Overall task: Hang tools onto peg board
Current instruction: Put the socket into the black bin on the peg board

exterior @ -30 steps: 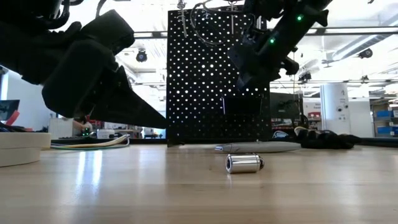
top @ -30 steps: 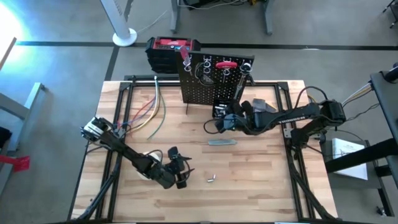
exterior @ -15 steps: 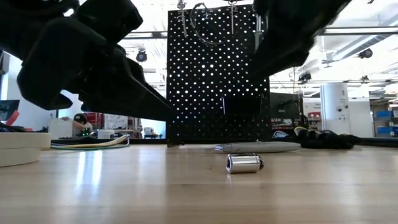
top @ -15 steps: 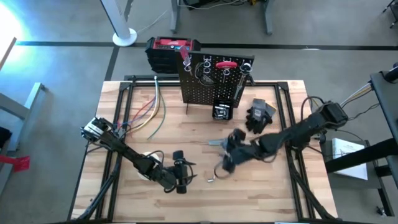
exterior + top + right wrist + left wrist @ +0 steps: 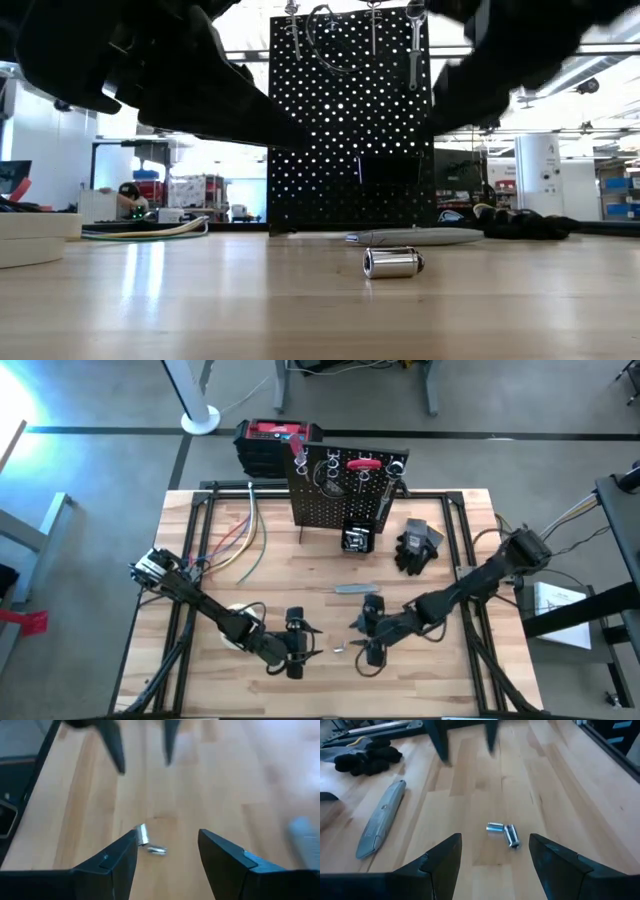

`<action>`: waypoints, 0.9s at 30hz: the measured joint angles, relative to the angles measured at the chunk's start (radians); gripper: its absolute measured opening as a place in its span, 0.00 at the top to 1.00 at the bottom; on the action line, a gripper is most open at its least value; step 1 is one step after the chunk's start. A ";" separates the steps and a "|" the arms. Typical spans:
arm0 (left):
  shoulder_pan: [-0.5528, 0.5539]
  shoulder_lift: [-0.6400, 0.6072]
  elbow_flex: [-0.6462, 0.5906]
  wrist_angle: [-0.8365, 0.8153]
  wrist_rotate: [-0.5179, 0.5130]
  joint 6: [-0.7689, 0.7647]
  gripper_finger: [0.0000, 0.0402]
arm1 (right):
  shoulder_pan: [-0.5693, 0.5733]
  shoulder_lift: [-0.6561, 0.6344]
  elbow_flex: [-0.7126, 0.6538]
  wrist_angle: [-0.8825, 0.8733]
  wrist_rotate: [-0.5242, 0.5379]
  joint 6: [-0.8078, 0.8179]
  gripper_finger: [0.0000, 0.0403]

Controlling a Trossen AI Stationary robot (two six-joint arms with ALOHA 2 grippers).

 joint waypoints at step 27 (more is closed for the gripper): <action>0.006 0.057 0.016 -0.018 -0.013 -0.006 0.44 | 0.000 0.402 0.193 0.056 -0.069 -0.088 0.52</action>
